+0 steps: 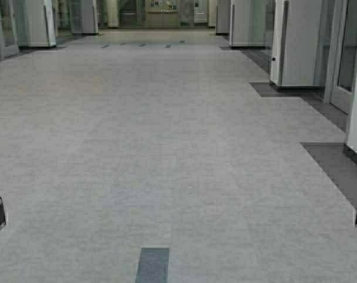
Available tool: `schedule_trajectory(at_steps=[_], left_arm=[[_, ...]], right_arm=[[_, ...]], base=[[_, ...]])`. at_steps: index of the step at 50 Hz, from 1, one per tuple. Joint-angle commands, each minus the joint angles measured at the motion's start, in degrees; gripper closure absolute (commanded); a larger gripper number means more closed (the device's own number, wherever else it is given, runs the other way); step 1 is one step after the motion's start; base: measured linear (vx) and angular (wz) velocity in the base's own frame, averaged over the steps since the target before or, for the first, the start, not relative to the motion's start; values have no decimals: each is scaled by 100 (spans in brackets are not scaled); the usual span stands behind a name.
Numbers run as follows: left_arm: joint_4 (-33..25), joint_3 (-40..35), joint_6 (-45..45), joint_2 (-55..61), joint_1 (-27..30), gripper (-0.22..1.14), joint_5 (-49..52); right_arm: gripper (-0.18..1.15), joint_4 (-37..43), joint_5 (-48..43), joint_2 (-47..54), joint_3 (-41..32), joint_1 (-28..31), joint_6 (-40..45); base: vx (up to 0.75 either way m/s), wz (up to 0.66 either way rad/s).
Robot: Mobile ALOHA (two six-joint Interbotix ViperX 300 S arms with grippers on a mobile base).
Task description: Navigate to elevator, push the call button, then enter the elevator
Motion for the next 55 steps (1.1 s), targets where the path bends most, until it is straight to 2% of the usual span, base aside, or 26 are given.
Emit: schedule_trajectory(at_steps=[1, 18, 42, 55], left_arm=[[9, 0, 9, 123, 0, 89, -202], [53, 105, 44, 185, 0, 89, -606], [44, 220, -53, 193, 0, 89, -642], [35, 211, -53, 202, 0, 89, -782]], right_arm=[[92, -9, -132, 18, -44, 9, 0], [92, -9, -396, 18, 53, 9, 26], [92, -9, -413, 0, 70, 0, 193], [92, -18, -404, -9, 79, 9, 211]], base=[[38, 16], [44, 21], [55, 14], [59, 33]])
